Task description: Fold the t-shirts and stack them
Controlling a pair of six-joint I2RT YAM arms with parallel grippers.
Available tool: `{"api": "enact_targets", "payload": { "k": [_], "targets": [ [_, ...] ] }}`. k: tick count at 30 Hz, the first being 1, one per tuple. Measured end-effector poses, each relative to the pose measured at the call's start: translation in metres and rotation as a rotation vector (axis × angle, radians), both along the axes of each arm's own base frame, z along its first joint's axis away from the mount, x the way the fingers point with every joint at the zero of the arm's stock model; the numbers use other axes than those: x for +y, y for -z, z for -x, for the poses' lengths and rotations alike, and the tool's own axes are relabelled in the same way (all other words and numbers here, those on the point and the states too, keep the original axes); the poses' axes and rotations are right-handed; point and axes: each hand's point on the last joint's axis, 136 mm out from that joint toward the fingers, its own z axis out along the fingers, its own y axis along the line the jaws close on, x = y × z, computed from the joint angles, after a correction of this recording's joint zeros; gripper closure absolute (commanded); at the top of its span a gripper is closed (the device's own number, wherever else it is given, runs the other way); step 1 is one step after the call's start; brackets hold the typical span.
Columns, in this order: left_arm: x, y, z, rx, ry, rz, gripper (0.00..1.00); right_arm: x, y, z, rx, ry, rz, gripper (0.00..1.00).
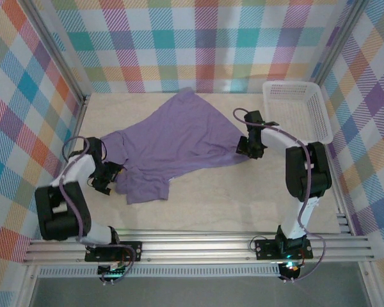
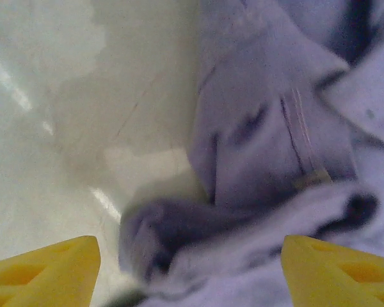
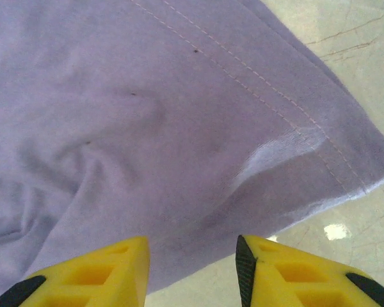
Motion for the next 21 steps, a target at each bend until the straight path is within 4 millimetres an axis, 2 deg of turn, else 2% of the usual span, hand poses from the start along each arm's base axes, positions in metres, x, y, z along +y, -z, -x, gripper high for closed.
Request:
{"api": "enact_targets", "payload": {
  "k": [3, 5, 6, 8, 10, 11, 13, 15, 17, 18, 20, 21],
  "targets": [
    [0.009, 0.009, -0.022, 0.01, 0.017, -0.011, 0.33, -0.001, 0.013, 0.0, 0.037, -0.003, 0.014, 0.61],
    [0.016, 0.011, -0.036, -0.003, 0.027, -0.027, 0.39, -0.002, 0.017, 0.0, 0.056, -0.004, 0.027, 0.68],
    [0.019, 0.012, -0.04, -0.003, 0.03, -0.036, 0.45, -0.002, 0.016, -0.001, 0.054, -0.006, 0.026, 0.73],
    [0.025, 0.018, -0.046, 0.013, 0.036, -0.049, 0.65, -0.001, 0.016, -0.003, 0.055, -0.007, 0.027, 0.91],
    [0.031, 0.025, -0.043, 0.064, 0.039, -0.056, 0.87, -0.001, 0.018, -0.003, 0.063, -0.01, 0.03, 1.0],
    [0.033, 0.023, -0.042, 0.077, 0.036, -0.054, 0.97, -0.001, 0.018, -0.003, 0.062, -0.012, 0.03, 1.0],
    [0.036, 0.022, -0.048, 0.091, 0.043, -0.047, 1.0, -0.001, 0.018, -0.002, 0.063, -0.016, 0.031, 1.0],
    [0.039, 0.021, -0.063, 0.085, 0.05, -0.044, 1.0, -0.001, 0.018, 0.002, 0.064, -0.019, 0.035, 1.0],
    [0.043, 0.02, -0.083, 0.06, 0.054, -0.044, 1.0, -0.002, 0.018, 0.015, 0.074, -0.021, 0.044, 1.0],
    [0.046, 0.019, -0.096, 0.031, 0.057, -0.049, 1.0, -0.003, 0.018, 0.023, 0.082, -0.019, 0.049, 1.0],
    [0.051, 0.014, -0.135, -0.087, 0.075, -0.055, 0.99, -0.005, 0.018, 0.046, 0.102, -0.02, 0.056, 1.0],
    [0.052, 0.01, -0.151, -0.138, 0.085, -0.059, 0.94, -0.007, 0.017, 0.055, 0.108, -0.015, 0.056, 1.0]
  ]
}}
